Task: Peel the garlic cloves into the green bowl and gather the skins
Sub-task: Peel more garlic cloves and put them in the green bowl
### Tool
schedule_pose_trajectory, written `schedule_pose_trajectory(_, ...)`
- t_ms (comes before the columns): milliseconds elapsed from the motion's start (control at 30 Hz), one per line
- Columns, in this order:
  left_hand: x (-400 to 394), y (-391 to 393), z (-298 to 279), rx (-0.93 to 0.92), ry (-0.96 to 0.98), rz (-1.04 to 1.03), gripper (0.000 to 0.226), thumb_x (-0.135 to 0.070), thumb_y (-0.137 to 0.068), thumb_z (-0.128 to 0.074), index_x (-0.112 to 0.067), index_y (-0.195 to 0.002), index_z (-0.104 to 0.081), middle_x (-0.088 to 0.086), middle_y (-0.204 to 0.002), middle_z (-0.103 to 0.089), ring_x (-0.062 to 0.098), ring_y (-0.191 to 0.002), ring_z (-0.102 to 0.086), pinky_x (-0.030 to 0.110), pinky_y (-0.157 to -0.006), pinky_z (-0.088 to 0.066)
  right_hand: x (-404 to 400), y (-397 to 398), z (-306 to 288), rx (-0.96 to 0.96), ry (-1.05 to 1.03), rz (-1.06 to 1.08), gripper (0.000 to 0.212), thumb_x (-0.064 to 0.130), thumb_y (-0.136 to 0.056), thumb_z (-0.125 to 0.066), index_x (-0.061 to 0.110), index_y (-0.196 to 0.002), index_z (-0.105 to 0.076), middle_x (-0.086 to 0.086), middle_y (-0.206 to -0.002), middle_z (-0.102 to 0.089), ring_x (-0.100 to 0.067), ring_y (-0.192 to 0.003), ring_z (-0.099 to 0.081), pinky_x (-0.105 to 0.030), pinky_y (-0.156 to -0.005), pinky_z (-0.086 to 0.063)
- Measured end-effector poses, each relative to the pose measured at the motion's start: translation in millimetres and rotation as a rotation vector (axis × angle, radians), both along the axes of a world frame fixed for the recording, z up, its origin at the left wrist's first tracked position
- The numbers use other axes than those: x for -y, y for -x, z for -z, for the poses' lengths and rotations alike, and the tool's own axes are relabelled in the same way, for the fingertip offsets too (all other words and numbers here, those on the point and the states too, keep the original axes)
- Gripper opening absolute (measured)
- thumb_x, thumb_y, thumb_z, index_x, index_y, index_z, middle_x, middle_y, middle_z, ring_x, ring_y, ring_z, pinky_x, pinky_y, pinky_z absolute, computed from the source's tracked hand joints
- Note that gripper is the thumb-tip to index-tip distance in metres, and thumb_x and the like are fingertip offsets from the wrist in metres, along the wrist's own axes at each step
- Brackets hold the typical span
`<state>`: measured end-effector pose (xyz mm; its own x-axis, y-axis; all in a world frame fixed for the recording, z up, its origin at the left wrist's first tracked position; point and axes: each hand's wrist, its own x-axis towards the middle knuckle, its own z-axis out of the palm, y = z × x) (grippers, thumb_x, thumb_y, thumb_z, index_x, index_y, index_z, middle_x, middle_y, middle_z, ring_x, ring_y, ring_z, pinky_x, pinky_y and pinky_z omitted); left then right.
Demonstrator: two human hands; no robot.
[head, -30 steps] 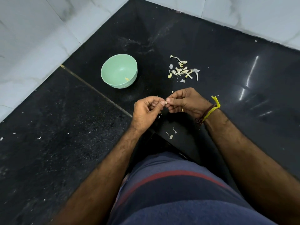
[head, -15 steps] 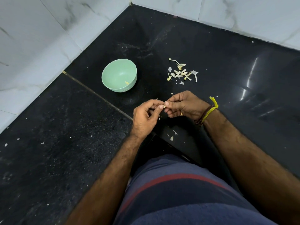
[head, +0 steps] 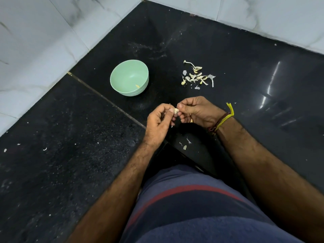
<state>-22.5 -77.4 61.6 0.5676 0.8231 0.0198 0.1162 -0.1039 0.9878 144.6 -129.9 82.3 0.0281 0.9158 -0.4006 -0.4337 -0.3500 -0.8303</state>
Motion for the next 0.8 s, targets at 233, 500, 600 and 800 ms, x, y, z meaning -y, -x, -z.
schedule_pose_trajectory(233, -2.4, 1.2, -1.8, 0.024, -0.033, -0.065, 0.007, -0.012, -0.096, -0.065, -0.014, -0.099, -0.071, 0.006, -0.086, -0.073, 0.015, -0.075, -0.065, 0.031, -0.068, -0.056, -3.0, 0.8, 1.0, -0.026, 0.028, 0.0, 0.011, 0.014, -0.081, -0.068, 0.007, -0.089, -0.065, -0.005, -0.068, -0.066, -0.011, -0.056, -0.062, -0.023, -0.055, -0.055)
schedule_pose_trajectory(500, -5.3, -3.2, 5.2, -0.041, -0.005, -0.1, 0.014, -0.026, -0.093, -0.062, -0.015, -0.096, -0.069, 0.015, -0.084, -0.071, 0.017, -0.069, -0.062, 0.033, -0.062, -0.055, -6.4, 10.8, 5.5, -0.091, 0.097, 0.134, 0.008, 0.008, -0.091, -0.064, 0.007, -0.084, -0.067, -0.005, -0.065, -0.067, -0.01, -0.054, -0.062, -0.022, -0.054, -0.056)
schedule_pose_trajectory(600, -7.9, -6.4, 9.8, -0.096, 0.005, -0.121, 0.012, -0.026, -0.096, -0.059, -0.016, -0.096, -0.067, 0.015, -0.08, -0.067, 0.011, -0.065, -0.058, 0.034, -0.062, -0.054, -8.4, 15.0, 11.4, -0.085, 0.081, 0.21, 0.007, 0.01, -0.09, -0.066, 0.004, -0.087, -0.069, -0.007, -0.068, -0.069, -0.011, -0.057, -0.065, -0.023, -0.058, -0.058)
schedule_pose_trajectory(800, -16.1, -9.8, 14.0, -0.214, 0.013, -0.188, 0.021, -0.036, -0.087, -0.054, -0.019, -0.093, -0.063, 0.0, -0.081, -0.066, 0.01, -0.071, -0.058, 0.03, -0.068, -0.05, -6.3, 23.0, 19.8, 0.353, -0.134, 0.237, 0.023, 0.0, -0.081, -0.076, -0.005, -0.104, -0.072, -0.018, -0.097, -0.074, -0.022, -0.087, -0.072, -0.029, -0.079, -0.06)
